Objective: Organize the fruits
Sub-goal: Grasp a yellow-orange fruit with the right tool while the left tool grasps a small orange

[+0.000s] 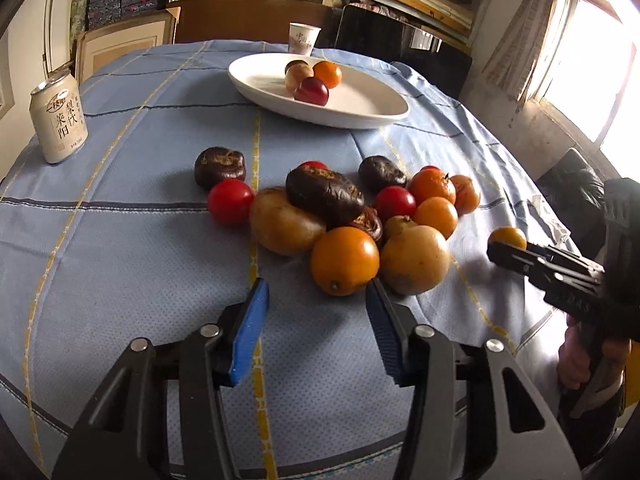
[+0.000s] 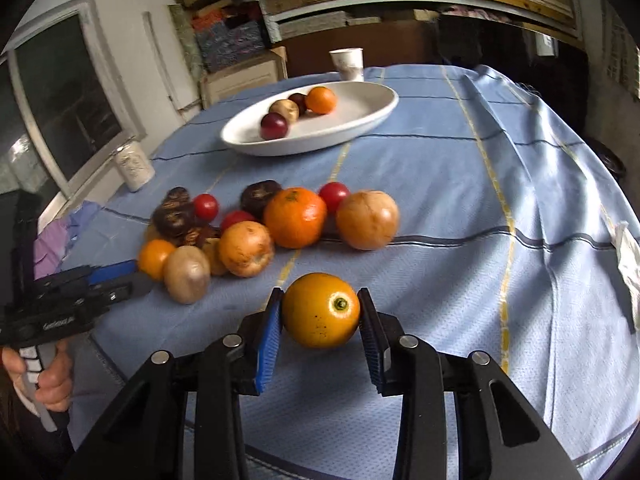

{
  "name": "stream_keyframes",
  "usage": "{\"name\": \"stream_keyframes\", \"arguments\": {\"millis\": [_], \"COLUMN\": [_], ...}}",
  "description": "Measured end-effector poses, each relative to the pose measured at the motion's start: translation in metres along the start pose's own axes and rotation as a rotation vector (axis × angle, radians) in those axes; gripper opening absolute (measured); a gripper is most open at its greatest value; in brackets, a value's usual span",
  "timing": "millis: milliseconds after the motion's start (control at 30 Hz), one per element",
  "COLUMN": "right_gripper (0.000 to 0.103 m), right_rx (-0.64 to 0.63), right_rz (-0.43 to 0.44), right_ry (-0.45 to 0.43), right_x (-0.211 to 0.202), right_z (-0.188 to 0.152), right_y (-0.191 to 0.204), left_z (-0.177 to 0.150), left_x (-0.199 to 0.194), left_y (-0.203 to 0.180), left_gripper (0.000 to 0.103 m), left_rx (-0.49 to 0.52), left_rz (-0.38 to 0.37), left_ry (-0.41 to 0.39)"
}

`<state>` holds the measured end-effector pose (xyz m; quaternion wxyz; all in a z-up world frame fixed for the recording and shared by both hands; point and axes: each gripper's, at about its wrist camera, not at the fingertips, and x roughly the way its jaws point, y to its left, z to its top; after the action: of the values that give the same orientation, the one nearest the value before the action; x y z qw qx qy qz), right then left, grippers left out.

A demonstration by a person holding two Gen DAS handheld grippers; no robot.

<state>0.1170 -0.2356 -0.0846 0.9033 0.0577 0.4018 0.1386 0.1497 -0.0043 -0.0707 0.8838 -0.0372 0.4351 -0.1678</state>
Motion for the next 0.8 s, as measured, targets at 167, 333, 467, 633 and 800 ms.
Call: {"name": "stream_keyframes", "arguments": {"millis": [167,333,467,633,800], "right_gripper": [0.037,0.037,0.037,0.037,0.038], "right_rx": [0.025,0.029,0.025,0.039,0.044], "right_rz": [0.022,0.042,0.043,0.052,0.060], "right_ry": [0.008,0.004,0.007,0.005,0.005], "right_x": [0.001,0.000,0.000,0.000,0.000], "right_z": [0.000,0.000,-0.001,-0.001,-0.001], "right_y": [-0.005,-0.006,-0.004,-0.006,-0.008], "left_z": [0.006,0.013,0.020,0.019,0.018], "left_x": [0.000,0.003,0.008,0.012,0.013], "left_y": [0.000,-0.001,-0.010,-0.016,-0.018], "left_gripper": [0.050,0.050,0.050,0.040,0.038], "left_rx": [-0.018,-0.029,-0.011,0.017,0.029], "left_rz": [-0.050,-0.056,-0.027,0.005,0.007], "left_ry": [-0.013,-0.004,-0.005,0.017,0.024]}}
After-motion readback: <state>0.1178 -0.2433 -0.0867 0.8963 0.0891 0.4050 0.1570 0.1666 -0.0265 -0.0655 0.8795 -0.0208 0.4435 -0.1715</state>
